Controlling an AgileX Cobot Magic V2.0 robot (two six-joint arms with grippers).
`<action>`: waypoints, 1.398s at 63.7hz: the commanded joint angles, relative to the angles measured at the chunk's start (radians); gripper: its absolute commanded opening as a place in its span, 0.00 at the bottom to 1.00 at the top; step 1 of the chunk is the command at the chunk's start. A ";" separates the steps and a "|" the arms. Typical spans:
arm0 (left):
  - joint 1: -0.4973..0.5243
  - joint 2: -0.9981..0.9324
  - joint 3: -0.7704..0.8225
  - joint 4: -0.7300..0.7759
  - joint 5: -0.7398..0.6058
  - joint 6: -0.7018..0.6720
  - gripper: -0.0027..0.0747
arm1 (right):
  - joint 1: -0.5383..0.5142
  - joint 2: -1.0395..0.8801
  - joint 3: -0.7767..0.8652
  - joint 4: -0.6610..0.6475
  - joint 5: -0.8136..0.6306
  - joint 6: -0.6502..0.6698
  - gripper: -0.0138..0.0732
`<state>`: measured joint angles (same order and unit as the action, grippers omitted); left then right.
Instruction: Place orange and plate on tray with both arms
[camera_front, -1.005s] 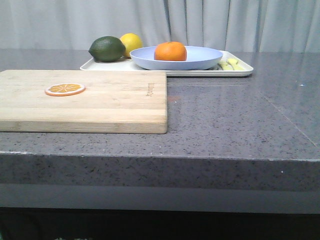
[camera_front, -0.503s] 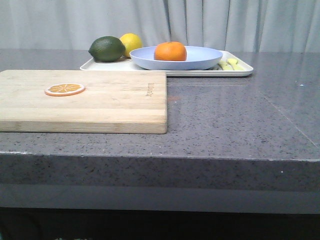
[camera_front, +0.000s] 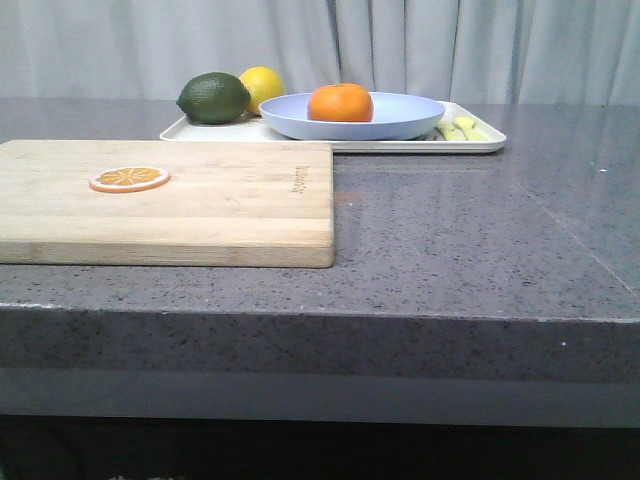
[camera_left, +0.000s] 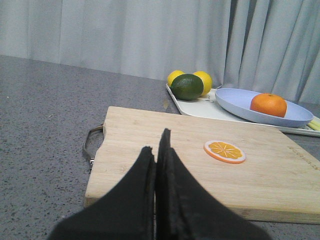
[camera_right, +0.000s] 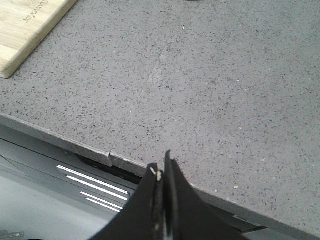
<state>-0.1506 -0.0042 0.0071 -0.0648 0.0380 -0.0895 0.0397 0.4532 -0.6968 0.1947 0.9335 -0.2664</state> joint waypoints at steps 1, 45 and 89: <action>0.001 -0.020 0.027 -0.013 -0.079 -0.010 0.01 | -0.004 0.002 -0.024 0.014 -0.065 0.000 0.08; 0.001 -0.020 0.027 -0.013 -0.079 -0.010 0.01 | -0.004 0.002 -0.024 0.014 -0.065 0.000 0.08; 0.001 -0.020 0.027 -0.013 -0.079 -0.010 0.01 | -0.022 -0.462 0.615 0.018 -0.811 0.000 0.08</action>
<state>-0.1506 -0.0042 0.0071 -0.0689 0.0397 -0.0895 0.0171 0.0031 -0.1148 0.1955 0.2686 -0.2664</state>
